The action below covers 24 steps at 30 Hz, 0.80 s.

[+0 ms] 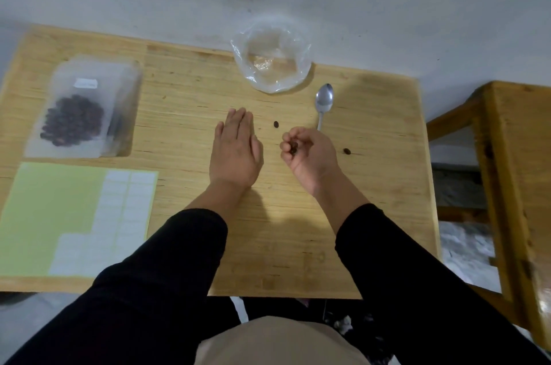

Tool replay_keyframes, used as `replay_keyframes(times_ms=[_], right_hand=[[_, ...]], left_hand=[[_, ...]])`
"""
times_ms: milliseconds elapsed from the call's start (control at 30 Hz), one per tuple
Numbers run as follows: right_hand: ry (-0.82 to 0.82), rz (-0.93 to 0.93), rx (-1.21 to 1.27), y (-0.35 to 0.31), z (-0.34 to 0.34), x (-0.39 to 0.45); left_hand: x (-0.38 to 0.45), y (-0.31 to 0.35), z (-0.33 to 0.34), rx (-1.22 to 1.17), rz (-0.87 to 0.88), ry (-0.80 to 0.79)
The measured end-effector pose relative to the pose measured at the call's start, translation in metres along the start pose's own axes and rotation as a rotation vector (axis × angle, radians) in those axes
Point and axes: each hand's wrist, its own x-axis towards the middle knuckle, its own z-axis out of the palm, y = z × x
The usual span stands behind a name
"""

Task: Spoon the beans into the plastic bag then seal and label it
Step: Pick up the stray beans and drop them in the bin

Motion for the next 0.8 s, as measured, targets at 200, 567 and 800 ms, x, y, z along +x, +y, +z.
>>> replay_keyframes(times_ms=[200,567,800], right_hand=[[0.174,-0.407,-0.982,0.000,0.003,0.026],[0.248,-0.560,-1.373,0.013,0.003,0.050],[0.199,-0.581,-1.409,0.014,0.006,0.047]], left_hand=[[0.000,0.001,-0.002,-0.019,-0.015,-0.002],[0.001,0.001,-0.004,-0.037,-0.039,-0.010],[0.002,0.002,-0.006,-0.041,-0.039,-0.033]])
